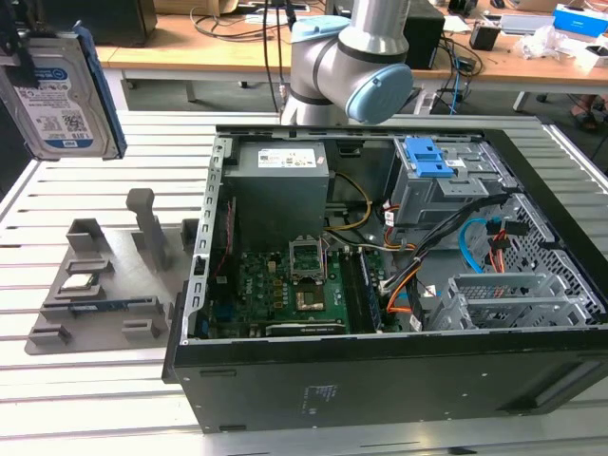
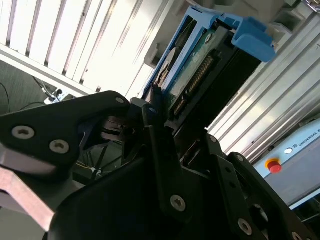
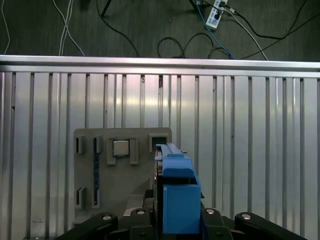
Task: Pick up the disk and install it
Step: 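Pick up the disk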
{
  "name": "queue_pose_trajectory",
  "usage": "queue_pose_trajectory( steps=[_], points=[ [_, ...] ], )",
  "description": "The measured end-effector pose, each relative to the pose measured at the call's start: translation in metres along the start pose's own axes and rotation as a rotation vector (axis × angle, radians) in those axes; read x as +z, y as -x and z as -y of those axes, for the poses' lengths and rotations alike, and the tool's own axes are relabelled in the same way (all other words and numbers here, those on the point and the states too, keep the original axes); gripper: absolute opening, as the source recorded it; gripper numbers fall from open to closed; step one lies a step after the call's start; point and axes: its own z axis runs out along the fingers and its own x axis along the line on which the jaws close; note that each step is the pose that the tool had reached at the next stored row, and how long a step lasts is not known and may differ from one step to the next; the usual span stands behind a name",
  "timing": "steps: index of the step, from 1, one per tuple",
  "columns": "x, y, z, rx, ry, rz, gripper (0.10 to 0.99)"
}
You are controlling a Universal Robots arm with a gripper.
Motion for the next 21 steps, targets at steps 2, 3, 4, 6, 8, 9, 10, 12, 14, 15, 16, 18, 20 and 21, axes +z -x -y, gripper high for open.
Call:
queue_pose_trajectory(
  steps=[2,3,4,6,8,9,10,12,14,15,16,18,20,21],
  points=[
    [-0.0038,0.0001,-0.0002,0.000,0.000,0.0015,0.365],
    [-0.0128,0.0002,-0.0005,0.000,0.000,0.0019,0.365],
    [-0.0182,0.0003,-0.0008,0.000,0.000,0.0018,0.365],
    [-0.0272,0.0005,-0.0012,0.000,0.000,0.0019,0.365],
    [-0.0357,0.0006,-0.0016,0.000,0.000,0.0021,0.365],
    [-0.0360,0.0007,-0.0016,0.000,0.000,0.0020,0.365],
    [-0.0360,0.0007,-0.0015,0.000,0.000,0.0021,0.365],
    [-0.0362,0.0007,-0.0016,0.000,0.000,0.0020,0.365],
    [-0.0363,0.0007,-0.0016,0.000,0.000,0.0020,0.365],
    [-0.0364,0.0007,-0.0012,0.000,0.000,0.0019,0.365],
    [-0.0365,0.0006,-0.0001,0.000,0.000,0.0019,0.365],
    [-0.0366,0.0006,0.0050,0.000,0.000,0.0020,0.365],
    [-0.0369,0.0005,0.0113,0.000,0.000,0.0020,0.365],
    [-0.0370,0.0004,0.0148,0.000,0.000,0.0019,0.365]
  ],
)
